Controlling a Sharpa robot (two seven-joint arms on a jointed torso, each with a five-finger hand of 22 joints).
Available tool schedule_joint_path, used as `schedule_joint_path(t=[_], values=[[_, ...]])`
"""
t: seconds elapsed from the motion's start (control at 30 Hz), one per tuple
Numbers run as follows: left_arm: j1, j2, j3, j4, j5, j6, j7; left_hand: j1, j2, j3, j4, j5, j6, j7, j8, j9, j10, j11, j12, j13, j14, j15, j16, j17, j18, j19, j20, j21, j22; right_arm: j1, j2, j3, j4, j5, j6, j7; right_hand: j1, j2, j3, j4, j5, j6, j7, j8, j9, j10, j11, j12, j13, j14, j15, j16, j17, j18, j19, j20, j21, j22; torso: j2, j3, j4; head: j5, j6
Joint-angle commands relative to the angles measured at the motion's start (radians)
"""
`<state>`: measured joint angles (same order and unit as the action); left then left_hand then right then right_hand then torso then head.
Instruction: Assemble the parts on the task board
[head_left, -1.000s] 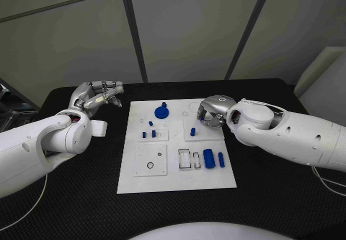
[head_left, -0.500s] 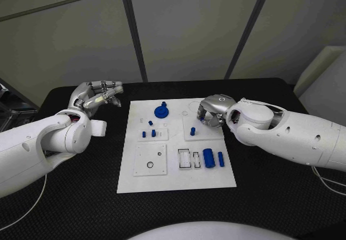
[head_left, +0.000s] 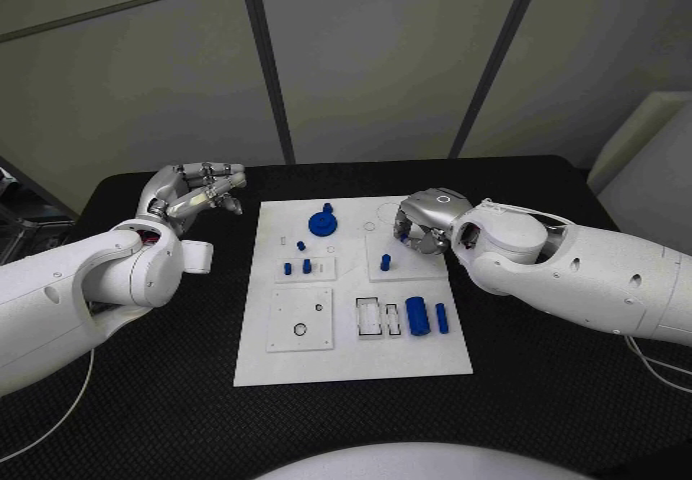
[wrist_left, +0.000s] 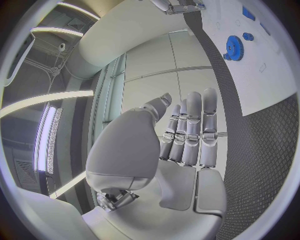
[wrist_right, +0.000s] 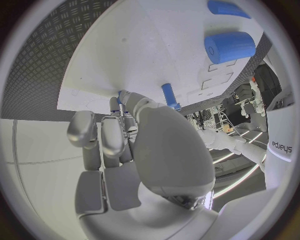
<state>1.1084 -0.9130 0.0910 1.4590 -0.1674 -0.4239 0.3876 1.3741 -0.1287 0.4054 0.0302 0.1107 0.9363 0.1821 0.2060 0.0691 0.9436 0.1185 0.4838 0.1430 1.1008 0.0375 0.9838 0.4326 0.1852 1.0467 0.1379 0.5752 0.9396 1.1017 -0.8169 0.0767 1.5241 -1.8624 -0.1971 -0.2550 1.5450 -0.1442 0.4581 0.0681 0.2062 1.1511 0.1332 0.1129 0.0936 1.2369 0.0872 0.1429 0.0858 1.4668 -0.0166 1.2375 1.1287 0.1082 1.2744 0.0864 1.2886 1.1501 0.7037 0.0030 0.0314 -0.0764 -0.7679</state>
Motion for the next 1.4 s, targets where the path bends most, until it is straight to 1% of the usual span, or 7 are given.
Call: schedule_joint_path(t=[0.03,0.4,0.6,0.93,1.03,1.2,1.4], values=[[0.001,0.002,0.001,-0.001,0.003,-0.002,0.002,0.001,0.008,-0.009,0.000,-0.001,-0.002,0.005,0.006,-0.001,-0.007,0.000,0.004,0.001,-0.007,0.004,-0.002,-0.001,-0.002,0.002,0.004,-0.001,-0.001,0.003,-0.003,0.002,0.009,-0.020,-0.050,-0.012,-0.007,0.008,0.001,-0.005,-0.002,0.010,0.000,0.005,0.000,0.034,-0.028,0.002,0.009,0.040,-0.005,-0.005,-0.006,-0.013,0.012,0.000,0.010,0.008,-0.001,0.0000,-0.0005,0.000,-0.001],[0.001,0.005,0.001,-0.003,0.003,0.000,0.001,0.002,0.009,-0.011,0.000,-0.001,-0.003,0.005,0.006,-0.001,-0.010,0.001,0.004,0.001,-0.007,0.004,-0.003,-0.002,-0.002,0.003,0.004,-0.003,-0.003,0.003,-0.035,0.003,0.072,-0.015,-0.078,-0.012,-0.011,0.007,0.001,-0.007,-0.003,0.010,0.000,0.004,0.001,0.033,-0.028,0.000,0.010,0.039,-0.005,-0.007,-0.010,-0.014,0.017,0.000,0.016,0.017,0.000,-0.0006,0.0002,0.000,0.001],[0.000,0.006,0.001,-0.004,0.003,0.001,0.001,0.002,0.009,-0.012,-0.001,-0.001,-0.003,0.006,0.006,-0.001,-0.012,0.001,0.004,0.001,-0.007,0.004,-0.003,-0.002,-0.002,0.003,0.004,-0.004,-0.003,0.003,-0.056,0.003,0.149,0.000,-0.087,-0.011,-0.014,0.006,0.002,-0.007,-0.003,0.009,0.000,0.004,0.001,0.033,-0.028,0.000,0.010,0.039,-0.005,-0.007,-0.011,-0.015,0.018,-0.001,0.018,0.019,0.000,-0.0005,0.0002,0.006,0.001],[-0.001,0.015,0.001,-0.004,0.011,0.003,0.007,0.003,0.010,-0.013,-0.001,-0.001,-0.004,0.006,0.006,-0.001,-0.013,0.001,0.004,0.001,-0.008,0.005,-0.004,-0.002,-0.002,0.004,0.004,-0.004,-0.004,0.003,-0.021,0.004,0.262,0.031,-0.110,0.007,-0.019,0.006,0.007,-0.013,0.002,0.006,0.001,0.001,0.001,0.030,-0.027,-0.004,0.011,0.038,-0.005,-0.007,-0.014,-0.015,0.019,-0.001,0.021,0.022,-0.002,0.0000,0.0002,0.052,0.002],[-0.002,0.017,0.001,-0.004,0.012,0.004,0.008,0.003,0.010,-0.013,-0.001,-0.001,-0.004,0.006,0.006,-0.001,-0.015,0.002,0.005,0.001,-0.008,0.005,-0.004,-0.003,-0.002,0.004,0.004,-0.005,-0.004,0.003,0.002,0.003,0.269,0.040,-0.107,0.018,-0.021,0.006,0.007,-0.013,0.003,0.005,0.002,0.001,0.001,0.030,-0.027,-0.005,0.012,0.038,-0.005,-0.008,-0.016,-0.015,0.018,-0.001,0.021,0.022,-0.001,-0.0024,0.0012,0.059,0.002],[-0.002,0.026,0.001,-0.006,0.013,0.006,0.008,0.003,0.010,-0.013,-0.001,-0.001,-0.004,0.006,0.006,-0.001,-0.015,0.002,0.005,0.001,-0.008,0.005,-0.004,-0.003,-0.002,0.004,0.004,-0.005,-0.004,-0.003,0.039,0.003,0.265,0.055,-0.094,0.035,-0.021,0.006,0.008,-0.014,0.004,0.005,0.003,0.000,0.001,0.030,-0.027,-0.006,0.012,0.038,-0.005,-0.009,-0.018,-0.015,0.017,-0.001,0.021,0.021,-0.001,-0.0020,0.0015,0.074,0.000],[-0.002,0.034,0.001,-0.005,0.013,0.008,0.007,0.004,0.011,-0.014,-0.001,-0.001,-0.004,0.006,0.007,-0.001,-0.015,0.002,0.005,0.001,-0.008,0.005,-0.004,-0.003,-0.002,0.004,0.004,-0.006,-0.005,-0.042,0.068,0.003,0.251,0.071,-0.080,0.051,-0.023,0.005,0.008,-0.015,0.004,0.004,0.003,0.000,0.001,0.029,-0.026,-0.007,0.012,0.038,-0.005,-0.008,-0.018,-0.015,0.017,-0.001,0.021,0.022,0.000,-0.0044,0.0011,0.092,-0.006]])
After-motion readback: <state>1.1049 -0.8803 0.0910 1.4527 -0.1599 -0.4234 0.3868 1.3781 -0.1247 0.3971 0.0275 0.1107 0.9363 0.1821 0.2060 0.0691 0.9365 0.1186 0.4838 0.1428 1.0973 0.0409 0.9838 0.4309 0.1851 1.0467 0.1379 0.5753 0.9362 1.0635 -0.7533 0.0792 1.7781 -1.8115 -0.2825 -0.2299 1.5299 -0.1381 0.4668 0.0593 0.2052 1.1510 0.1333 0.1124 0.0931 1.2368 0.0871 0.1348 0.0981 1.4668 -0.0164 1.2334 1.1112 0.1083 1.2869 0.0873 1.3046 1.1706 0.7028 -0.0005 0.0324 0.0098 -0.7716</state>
